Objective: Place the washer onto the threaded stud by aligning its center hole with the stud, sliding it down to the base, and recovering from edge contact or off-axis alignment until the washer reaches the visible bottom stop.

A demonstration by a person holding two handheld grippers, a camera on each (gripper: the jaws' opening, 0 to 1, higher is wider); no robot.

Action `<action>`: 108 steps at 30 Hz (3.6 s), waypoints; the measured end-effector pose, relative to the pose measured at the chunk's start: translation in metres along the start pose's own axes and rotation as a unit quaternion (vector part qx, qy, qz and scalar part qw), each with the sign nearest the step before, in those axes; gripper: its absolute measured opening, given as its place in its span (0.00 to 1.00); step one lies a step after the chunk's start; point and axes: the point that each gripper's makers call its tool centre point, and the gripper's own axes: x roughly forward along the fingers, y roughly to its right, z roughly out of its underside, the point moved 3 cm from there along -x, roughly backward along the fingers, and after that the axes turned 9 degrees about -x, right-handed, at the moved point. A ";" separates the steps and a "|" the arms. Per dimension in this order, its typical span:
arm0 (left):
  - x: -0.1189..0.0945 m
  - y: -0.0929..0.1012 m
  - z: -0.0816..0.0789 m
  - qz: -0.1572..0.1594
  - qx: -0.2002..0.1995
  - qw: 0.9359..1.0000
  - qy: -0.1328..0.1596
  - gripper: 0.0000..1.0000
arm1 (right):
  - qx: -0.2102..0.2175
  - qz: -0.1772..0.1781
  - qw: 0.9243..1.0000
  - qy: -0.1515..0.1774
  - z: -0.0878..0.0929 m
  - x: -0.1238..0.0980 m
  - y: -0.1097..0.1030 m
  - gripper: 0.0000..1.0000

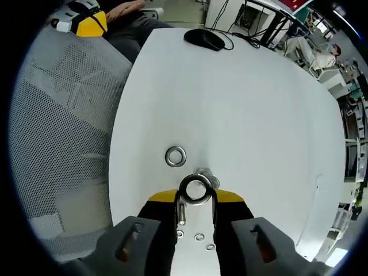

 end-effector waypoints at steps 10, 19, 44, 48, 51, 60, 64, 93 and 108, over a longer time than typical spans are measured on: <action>0.000 0.000 -0.001 0.000 -0.002 1.000 0.003 0.00 | 0.003 0.014 1.000 -0.001 0.001 0.004 0.009 0.23; 0.000 0.000 -0.002 0.001 -0.005 1.000 0.006 0.00 | 0.013 0.009 1.000 0.001 0.001 0.009 0.014 0.23; 0.001 -0.001 -0.001 0.000 -0.006 1.000 0.001 0.00 | 0.013 -0.034 0.999 -0.015 0.007 0.052 0.014 0.23; 0.001 -0.002 0.000 0.000 -0.006 1.000 -0.002 0.00 | 0.015 -0.041 0.999 -0.017 0.009 0.059 0.013 0.23; 0.001 -0.002 0.000 0.000 -0.005 1.000 -0.002 0.00 | 0.020 -0.047 0.999 -0.017 0.009 0.062 0.011 0.23; 0.002 -0.002 0.000 0.001 -0.006 1.000 -0.002 0.00 | -0.003 -0.051 0.999 -0.009 0.009 0.063 0.009 0.26; 0.002 -0.001 0.000 0.002 -0.006 1.000 -0.001 0.00 | 0.002 -0.054 0.999 -0.002 0.007 0.060 0.003 0.36; 0.001 -0.001 -0.001 0.002 -0.011 1.000 0.003 0.00 | -0.044 -0.068 0.995 0.063 -0.037 0.043 -0.036 0.42; 0.001 -0.001 -0.001 0.002 -0.012 1.000 0.004 0.00 | -0.046 -0.081 0.995 0.034 -0.036 0.066 -0.044 0.40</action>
